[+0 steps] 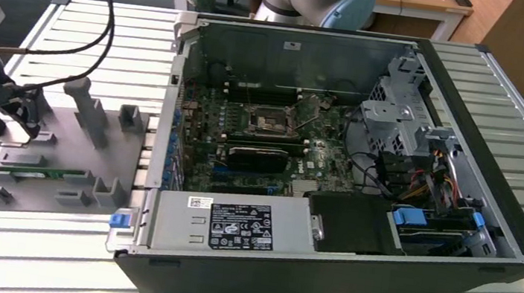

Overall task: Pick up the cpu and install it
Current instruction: 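Pick up the cpu and move it towards the insertion slot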

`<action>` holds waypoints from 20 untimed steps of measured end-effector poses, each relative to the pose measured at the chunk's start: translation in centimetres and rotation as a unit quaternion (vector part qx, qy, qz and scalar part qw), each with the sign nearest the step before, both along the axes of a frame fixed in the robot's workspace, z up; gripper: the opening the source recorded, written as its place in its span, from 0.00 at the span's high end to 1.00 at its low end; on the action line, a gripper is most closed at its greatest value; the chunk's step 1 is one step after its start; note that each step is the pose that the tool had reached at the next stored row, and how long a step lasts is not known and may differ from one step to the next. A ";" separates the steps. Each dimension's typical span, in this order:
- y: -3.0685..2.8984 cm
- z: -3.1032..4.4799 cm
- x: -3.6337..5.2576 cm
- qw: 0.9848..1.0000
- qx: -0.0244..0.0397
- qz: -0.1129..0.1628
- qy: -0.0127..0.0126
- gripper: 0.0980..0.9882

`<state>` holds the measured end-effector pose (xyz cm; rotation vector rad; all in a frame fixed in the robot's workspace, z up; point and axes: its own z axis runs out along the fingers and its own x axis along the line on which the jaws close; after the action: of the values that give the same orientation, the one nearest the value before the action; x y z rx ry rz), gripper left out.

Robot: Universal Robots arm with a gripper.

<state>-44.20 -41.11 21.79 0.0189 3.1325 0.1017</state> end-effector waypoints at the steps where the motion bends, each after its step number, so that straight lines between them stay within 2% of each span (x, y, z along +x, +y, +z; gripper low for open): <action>1: 0.00 0.01 0.00 1.000 0.001 0.000 0.000 0.52; 14: 0.00 0.17 0.00 1.000 0.010 0.000 0.000 0.52; 20: 0.00 0.62 0.00 1.000 0.012 0.000 0.000 0.52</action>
<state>-44.20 -41.11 22.41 0.0190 3.1314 0.1380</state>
